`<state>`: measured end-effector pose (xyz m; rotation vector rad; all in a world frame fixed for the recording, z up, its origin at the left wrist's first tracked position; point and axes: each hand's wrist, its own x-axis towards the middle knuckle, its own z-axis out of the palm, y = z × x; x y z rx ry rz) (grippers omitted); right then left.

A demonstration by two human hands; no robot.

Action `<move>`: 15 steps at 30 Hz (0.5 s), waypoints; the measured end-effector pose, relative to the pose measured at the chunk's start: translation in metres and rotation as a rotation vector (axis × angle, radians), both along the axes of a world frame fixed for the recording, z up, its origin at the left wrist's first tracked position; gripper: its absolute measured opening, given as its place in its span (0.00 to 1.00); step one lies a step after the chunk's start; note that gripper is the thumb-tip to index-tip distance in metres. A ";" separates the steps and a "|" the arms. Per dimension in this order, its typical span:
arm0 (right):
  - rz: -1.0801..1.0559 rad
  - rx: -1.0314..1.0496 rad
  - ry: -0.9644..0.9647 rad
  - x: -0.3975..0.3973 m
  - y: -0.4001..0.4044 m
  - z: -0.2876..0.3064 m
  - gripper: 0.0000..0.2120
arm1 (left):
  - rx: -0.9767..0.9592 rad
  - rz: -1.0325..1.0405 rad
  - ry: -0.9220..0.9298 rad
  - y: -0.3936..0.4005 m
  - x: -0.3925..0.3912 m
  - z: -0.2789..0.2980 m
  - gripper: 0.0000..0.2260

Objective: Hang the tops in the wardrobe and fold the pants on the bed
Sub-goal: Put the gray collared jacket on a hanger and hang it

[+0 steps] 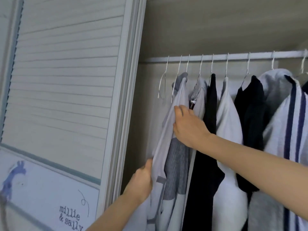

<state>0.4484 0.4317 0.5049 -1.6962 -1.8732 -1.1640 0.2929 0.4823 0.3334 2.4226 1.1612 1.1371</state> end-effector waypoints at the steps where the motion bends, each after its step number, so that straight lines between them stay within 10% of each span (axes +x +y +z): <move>1: 0.023 -0.021 0.007 -0.002 -0.006 -0.009 0.27 | -0.002 -0.005 -0.003 -0.005 -0.004 -0.006 0.22; 15: 0.620 -0.149 0.389 -0.049 -0.132 -0.147 0.26 | -0.065 0.232 -0.222 -0.177 -0.070 -0.067 0.14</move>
